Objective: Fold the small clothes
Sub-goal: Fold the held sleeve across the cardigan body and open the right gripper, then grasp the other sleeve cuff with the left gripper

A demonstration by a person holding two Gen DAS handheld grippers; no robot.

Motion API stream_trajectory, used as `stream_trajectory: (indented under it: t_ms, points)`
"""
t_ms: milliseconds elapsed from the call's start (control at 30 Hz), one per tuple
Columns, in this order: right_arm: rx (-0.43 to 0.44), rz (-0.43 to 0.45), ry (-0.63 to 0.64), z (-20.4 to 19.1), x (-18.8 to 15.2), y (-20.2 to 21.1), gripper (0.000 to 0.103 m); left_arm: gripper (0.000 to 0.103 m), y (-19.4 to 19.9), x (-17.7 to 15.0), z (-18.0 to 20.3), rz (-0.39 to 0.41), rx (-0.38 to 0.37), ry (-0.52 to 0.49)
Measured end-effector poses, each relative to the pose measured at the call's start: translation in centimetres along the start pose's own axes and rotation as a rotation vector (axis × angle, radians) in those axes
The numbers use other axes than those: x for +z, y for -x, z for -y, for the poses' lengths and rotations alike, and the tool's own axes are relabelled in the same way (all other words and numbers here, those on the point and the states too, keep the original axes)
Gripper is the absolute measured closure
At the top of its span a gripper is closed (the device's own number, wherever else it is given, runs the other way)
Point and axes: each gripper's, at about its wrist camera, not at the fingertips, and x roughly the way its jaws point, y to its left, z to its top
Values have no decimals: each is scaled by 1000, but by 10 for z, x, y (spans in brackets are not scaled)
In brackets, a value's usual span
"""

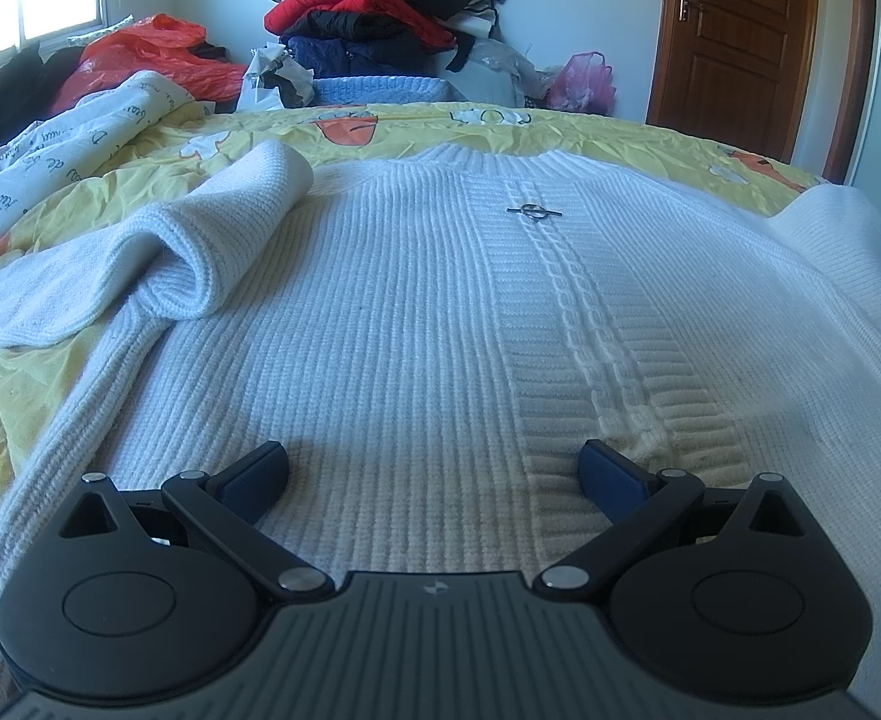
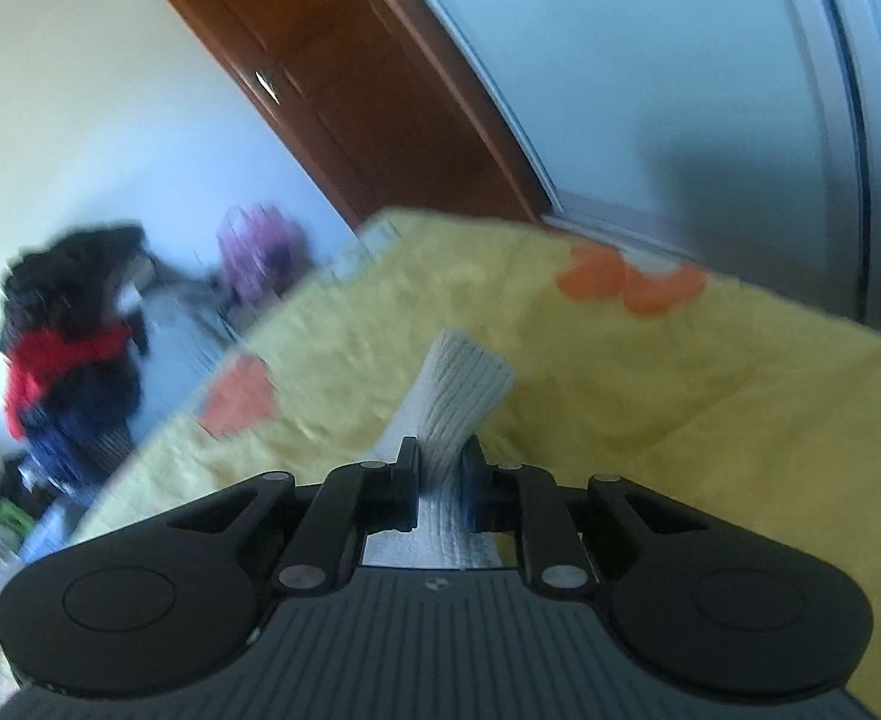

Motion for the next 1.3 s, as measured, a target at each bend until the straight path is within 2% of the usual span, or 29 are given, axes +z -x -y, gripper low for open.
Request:
stream_trajectory:
  t_ms: [133, 233, 267, 367, 400, 467, 533, 600, 667, 700, 733, 767, 833, 900, 1033, 1067, 1133, 1200, 1300]
  points:
    - [119, 82, 67, -37, 12, 52, 86, 0, 0, 1, 0, 0, 0, 1]
    - [258, 123, 158, -88, 12, 96, 86, 0, 1, 2, 0, 1, -3, 4]
    - [329, 129, 186, -109, 8, 110, 88, 0, 2, 2, -1, 2, -4, 6]
    - [553, 86, 262, -171, -19, 142, 90, 0, 1, 2, -1, 4, -8, 10]
    - [618, 44, 285, -191, -34, 144, 95, 0, 2, 2, -1, 4, -8, 9]
    - [702, -62, 350, -229, -73, 138, 95, 0, 2, 2, -1, 4, -8, 9]
    - [692, -145, 423, -253, -119, 119, 95, 0, 1, 2, -2, 5, -12, 11]
    - [663, -286, 447, -264, -170, 85, 94, 0, 1, 2, -2, 5, -12, 11]
    - [609, -424, 448, -263, -217, 60, 85, 0, 0, 2, -2, 5, -15, 11]
    - [572, -487, 438, -260, -234, 52, 85, 0, 0, 2, -2, 5, -15, 11]
    - [549, -516, 419, -255, -250, 63, 85, 0, 0, 2, -2, 5, -16, 11]
    - [555, -523, 383, -243, -259, 74, 84, 0, 0, 2, -1, 5, -15, 12]
    - [586, -481, 321, -218, -259, 104, 76, 0, 0, 2, -2, 5, -14, 11]
    - [581, -434, 268, -187, -251, 123, 63, 0, -1, 3, -1, 5, -14, 12]
    - [501, -396, 260, -132, -238, 138, 62, 0, 0, 10, -2, 21, -41, 47]
    - [488, -384, 254, -119, -234, 140, 61, 0, 2, 15, -4, 32, -73, 90]
    - [493, -383, 188, -96, -231, 141, 60, 0, 2, 31, -7, 21, -196, 222]
    - [522, -386, 101, -87, -236, 126, 58, 0, -11, 53, -4, -43, -371, 360]
    - [555, -379, 62, -82, -237, 122, 58, 0, -50, 78, 11, -176, -571, 533]
